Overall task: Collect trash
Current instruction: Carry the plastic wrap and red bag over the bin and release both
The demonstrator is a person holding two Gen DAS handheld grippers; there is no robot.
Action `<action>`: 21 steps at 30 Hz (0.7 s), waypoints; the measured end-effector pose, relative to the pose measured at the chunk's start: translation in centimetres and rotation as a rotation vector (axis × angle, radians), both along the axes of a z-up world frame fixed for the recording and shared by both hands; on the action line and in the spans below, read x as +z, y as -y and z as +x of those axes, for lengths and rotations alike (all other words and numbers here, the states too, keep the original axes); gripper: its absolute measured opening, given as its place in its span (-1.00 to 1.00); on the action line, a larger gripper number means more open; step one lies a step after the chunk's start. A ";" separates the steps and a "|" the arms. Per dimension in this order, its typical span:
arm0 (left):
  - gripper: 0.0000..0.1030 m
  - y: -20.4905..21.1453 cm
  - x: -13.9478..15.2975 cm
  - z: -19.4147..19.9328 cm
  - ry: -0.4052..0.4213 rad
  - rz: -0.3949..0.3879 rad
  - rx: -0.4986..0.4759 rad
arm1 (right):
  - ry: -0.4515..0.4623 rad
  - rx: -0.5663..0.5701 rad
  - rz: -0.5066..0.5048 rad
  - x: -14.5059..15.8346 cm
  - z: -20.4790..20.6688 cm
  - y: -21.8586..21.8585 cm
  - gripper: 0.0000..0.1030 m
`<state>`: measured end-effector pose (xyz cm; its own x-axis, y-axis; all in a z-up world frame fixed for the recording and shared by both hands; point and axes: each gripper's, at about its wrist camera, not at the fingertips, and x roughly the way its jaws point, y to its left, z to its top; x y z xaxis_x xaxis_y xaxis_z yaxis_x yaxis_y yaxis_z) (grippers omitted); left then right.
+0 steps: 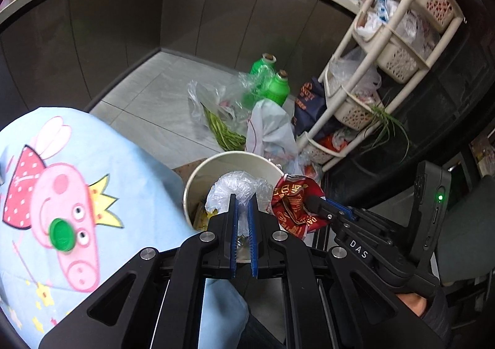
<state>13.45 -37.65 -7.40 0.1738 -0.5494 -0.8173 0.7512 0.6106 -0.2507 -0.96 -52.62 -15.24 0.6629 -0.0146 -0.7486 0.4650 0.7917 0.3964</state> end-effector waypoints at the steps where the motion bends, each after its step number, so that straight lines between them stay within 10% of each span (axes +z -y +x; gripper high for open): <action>1: -0.88 0.5 -0.3 0.0 -0.002 0.006 -0.007 | -0.007 -0.003 0.002 -0.3 0.1 0.2 -0.83; 5: -0.72 1.8 -1.3 0.0 0.007 0.020 -0.024 | -0.036 0.005 -0.015 -1.8 0.9 0.6 -0.77; 8: 0.14 2.0 -1.3 -0.1 0.039 0.028 0.002 | -0.038 0.015 -0.065 -2.1 1.3 0.6 -0.09; 12: 0.62 1.1 -0.6 0.4 0.075 0.002 0.065 | -0.003 0.020 -0.130 -1.6 1.0 0.6 0.42; 21: 0.83 -1.1 0.6 1.5 0.091 -0.030 0.189 | 0.027 0.047 -0.182 -0.2 0.9 0.0 0.93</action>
<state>14.93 -36.53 -6.82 0.3487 -0.5236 -0.7773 0.6443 0.7362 -0.2069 -0.10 -52.61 -15.43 0.6855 -0.1161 -0.7187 0.4168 0.8720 0.2567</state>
